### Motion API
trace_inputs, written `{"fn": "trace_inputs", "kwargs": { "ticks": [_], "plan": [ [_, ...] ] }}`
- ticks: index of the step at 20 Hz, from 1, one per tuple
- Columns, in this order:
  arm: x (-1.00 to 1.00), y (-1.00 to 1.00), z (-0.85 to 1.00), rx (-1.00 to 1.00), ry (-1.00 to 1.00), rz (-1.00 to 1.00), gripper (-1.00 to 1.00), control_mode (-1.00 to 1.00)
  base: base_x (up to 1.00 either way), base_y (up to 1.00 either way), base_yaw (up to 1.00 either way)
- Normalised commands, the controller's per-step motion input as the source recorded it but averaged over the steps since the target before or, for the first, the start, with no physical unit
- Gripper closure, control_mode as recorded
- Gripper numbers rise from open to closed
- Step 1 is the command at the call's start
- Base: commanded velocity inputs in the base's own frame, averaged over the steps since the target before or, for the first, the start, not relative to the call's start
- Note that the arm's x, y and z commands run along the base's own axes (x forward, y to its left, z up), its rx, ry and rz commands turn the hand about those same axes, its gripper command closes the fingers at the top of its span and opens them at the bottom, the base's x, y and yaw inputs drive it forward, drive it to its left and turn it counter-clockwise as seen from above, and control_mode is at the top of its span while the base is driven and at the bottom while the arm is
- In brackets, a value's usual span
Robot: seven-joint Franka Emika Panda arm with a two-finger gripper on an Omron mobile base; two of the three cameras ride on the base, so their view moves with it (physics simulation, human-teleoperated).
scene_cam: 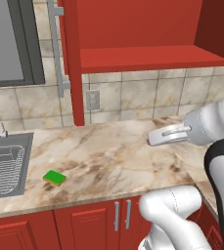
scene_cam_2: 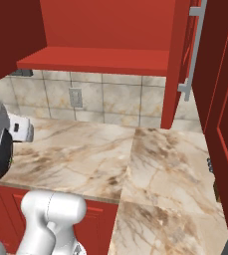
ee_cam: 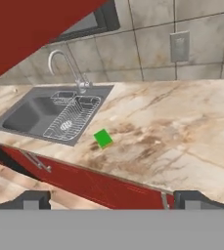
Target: Open the cabinet. Pick the sponge and place it next to the sink. Then close the cabinet.
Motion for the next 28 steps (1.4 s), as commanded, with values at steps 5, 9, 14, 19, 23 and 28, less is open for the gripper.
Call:
{"fn": "trace_inputs", "kwargs": {
  "ticks": [5,9,14,19,23,28],
  "plan": [
    [-0.74,-0.10,0.55,-0.15,-0.01,-0.05,-1.00,-1.00,0.00,0.00,0.00],
    [-0.78,-0.03,0.51,-0.08,-0.07,-0.04,-1.00,-1.00,0.00,0.00,0.00],
    [-0.44,0.00,0.15,0.06,-0.25,0.00,-1.00,-1.00,0.00,0.00,0.00],
    [-0.65,0.00,0.63,0.00,-0.32,-0.01,-1.00,-1.00,0.00,0.00,0.00],
    [-0.29,0.00,0.49,0.00,-0.13,-0.10,-1.00,-1.00,0.00,0.00,0.00],
    [-0.02,0.23,0.09,0.00,-0.02,-0.13,-1.00,-1.00,0.00,0.00,0.00]
  ]
}}
